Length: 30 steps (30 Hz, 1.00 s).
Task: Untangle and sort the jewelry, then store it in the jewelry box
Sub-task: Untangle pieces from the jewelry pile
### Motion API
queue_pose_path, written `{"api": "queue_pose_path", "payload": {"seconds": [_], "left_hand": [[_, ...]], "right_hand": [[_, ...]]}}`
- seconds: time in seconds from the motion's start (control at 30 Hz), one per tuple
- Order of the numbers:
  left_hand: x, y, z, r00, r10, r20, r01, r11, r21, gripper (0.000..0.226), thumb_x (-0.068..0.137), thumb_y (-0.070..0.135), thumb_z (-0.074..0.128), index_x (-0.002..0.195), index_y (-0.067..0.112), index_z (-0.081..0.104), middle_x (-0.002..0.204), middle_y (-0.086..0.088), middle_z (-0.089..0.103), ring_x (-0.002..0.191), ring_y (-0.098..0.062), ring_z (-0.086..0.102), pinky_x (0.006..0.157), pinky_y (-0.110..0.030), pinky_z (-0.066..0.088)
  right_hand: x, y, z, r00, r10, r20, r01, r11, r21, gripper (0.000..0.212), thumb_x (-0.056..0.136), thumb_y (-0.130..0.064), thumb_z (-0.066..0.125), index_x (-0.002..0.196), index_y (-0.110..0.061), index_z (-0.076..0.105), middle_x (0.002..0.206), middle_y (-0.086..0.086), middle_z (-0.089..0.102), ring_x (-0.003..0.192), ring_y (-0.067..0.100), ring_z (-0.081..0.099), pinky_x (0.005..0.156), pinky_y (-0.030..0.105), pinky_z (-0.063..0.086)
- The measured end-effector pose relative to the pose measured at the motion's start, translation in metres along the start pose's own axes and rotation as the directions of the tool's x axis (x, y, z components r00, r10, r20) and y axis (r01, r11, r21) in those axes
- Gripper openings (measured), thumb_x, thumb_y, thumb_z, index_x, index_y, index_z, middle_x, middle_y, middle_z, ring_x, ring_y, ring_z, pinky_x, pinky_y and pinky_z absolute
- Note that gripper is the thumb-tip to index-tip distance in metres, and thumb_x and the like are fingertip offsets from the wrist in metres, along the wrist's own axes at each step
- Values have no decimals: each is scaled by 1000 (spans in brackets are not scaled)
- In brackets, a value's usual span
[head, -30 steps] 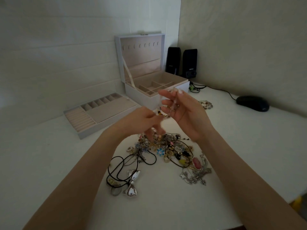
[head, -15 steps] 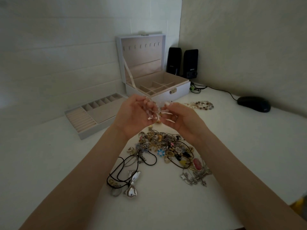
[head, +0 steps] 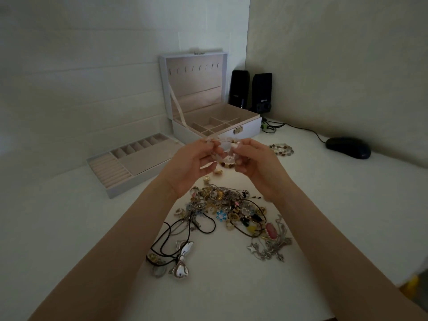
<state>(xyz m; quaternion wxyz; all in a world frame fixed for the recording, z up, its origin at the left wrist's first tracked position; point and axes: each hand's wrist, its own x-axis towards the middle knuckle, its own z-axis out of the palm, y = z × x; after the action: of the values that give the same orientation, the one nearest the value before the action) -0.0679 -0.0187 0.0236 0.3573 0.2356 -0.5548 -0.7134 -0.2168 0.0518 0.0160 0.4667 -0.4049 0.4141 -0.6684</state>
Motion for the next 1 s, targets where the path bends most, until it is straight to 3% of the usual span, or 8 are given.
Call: {"api": "queue_pose_path", "payload": {"seconds": [0.17, 0.27, 0.4, 0.53, 0.67, 0.73, 0.83, 1.0], "left_hand": [[1, -5, 3, 998, -19, -68, 26, 994, 110, 8, 92, 15, 56, 94, 10, 62, 75, 3, 68, 74, -11, 64, 71, -23, 50], [11, -3, 15, 996, -28, -88, 57, 935, 349, 15, 90, 22, 61, 95, 9, 61, 78, -1, 70, 72, -11, 64, 66, -20, 51], [43, -2, 45, 996, -45, -72, 80, 779, 622, 14, 91, 23, 62, 83, 11, 60, 75, -2, 65, 68, -11, 60, 58, -17, 49], [83, -16, 78, 996, -46, -78, 87, 714, 695, 13, 91, 22, 61, 81, 15, 57, 81, -7, 67, 64, -10, 63, 41, -14, 40], [117, -43, 104, 997, -16, -76, 69, 623, 779, 14, 90, 25, 62, 84, 12, 62, 91, -9, 72, 73, -16, 66, 67, -27, 53], [131, -57, 115, 997, -29, -65, 70, 580, 811, 14, 88, 27, 64, 85, 14, 62, 94, -9, 72, 83, -20, 67, 80, -34, 54], [149, -70, 133, 999, -15, -35, 38, 524, 851, 11, 87, 30, 65, 86, 20, 61, 101, -6, 70, 96, -23, 64, 84, -33, 52], [177, -84, 158, 1000, 9, -15, 7, 556, 831, 18, 86, 30, 64, 98, 16, 65, 107, -6, 69, 102, -23, 62, 85, -34, 50]], "right_hand": [[2, -2, -5, 996, -44, -76, 42, 999, -23, 10, 89, -2, 58, 80, -7, 59, 70, 4, 61, 55, 9, 50, 50, 19, 43], [5, -1, -12, 975, -79, -209, 39, 981, -191, 8, 87, -6, 64, 79, -7, 61, 63, 3, 59, 52, 10, 50, 50, 20, 44], [16, -4, -35, 900, -107, -422, -110, 882, -459, 4, 86, -6, 65, 83, -5, 62, 66, 5, 61, 53, 11, 56, 47, 18, 47], [28, -13, -74, 826, -122, -550, -241, 806, -540, 4, 84, -4, 65, 84, -7, 61, 69, 7, 61, 53, 10, 57, 44, 18, 44], [35, -14, -115, 770, -126, -625, -330, 760, -560, 12, 83, -7, 68, 74, -9, 61, 64, 9, 62, 52, 14, 57, 49, 23, 48], [38, -13, -135, 741, -146, -655, -348, 751, -561, 17, 82, -9, 70, 69, -12, 60, 65, 11, 64, 57, 19, 60, 62, 32, 56], [43, -13, -161, 698, -178, -694, -401, 706, -584, 10, 82, -15, 70, 74, -11, 64, 72, 12, 68, 72, 25, 66, 76, 38, 57], [56, -20, -187, 645, -199, -738, -442, 691, -572, 10, 85, -13, 65, 87, -4, 69, 76, 12, 67, 75, 26, 63, 74, 34, 55]]}}
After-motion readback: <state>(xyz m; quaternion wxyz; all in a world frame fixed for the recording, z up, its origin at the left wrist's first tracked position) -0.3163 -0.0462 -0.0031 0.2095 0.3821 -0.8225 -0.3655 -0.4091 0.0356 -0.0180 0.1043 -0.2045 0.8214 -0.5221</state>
